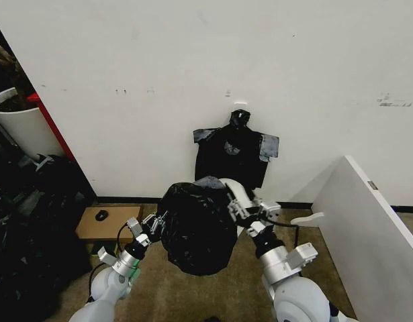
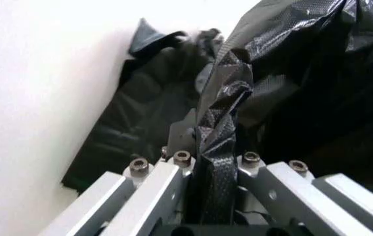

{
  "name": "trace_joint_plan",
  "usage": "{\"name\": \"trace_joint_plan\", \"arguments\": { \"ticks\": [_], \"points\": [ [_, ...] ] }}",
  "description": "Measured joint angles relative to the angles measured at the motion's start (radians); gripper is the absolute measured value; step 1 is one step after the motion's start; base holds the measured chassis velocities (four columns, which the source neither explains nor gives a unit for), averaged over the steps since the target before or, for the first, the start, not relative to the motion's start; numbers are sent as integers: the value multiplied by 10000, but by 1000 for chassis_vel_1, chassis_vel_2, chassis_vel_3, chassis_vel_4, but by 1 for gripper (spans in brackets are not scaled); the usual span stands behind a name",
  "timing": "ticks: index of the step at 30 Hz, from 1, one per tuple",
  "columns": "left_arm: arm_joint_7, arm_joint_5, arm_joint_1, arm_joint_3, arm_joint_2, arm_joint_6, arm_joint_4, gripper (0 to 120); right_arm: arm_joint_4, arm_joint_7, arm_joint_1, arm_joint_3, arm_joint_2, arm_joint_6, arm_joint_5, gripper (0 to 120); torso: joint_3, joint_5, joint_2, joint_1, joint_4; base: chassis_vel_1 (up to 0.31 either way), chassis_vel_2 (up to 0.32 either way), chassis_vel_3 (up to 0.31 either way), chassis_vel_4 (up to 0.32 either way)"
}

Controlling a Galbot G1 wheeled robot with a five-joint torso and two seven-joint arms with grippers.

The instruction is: Place the garbage bag over the trash bin.

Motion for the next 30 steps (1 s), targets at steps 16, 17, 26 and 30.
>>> {"name": "trace_joint_plan", "arguments": {
  "ticks": [16,17,26,30],
  "points": [
    [-8889,1094,1474,713,694,2458,-4301,3,-161,-2205,-540,-60,133,1829,-4146,100,-1,-3,0,0,-2,0,0,0,0],
    [-9674,1111,1696,736,807,2840,-4697,3,-166,-1992,-532,-60,134,1725,-4154,100,-2,0,0,-1,-2,0,0,0,0],
    [-13235,-1092,1766,714,667,6902,-6010,3,-282,-1451,-449,-74,141,1404,-4092,100,-1,-1,0,-1,-4,0,0,0,0],
    [-13727,-1595,1570,765,393,7534,-5698,3,-335,-1411,-452,-98,174,1384,-4087,100,-1,-4,0,0,-3,0,0,0,0]
  ]
}}
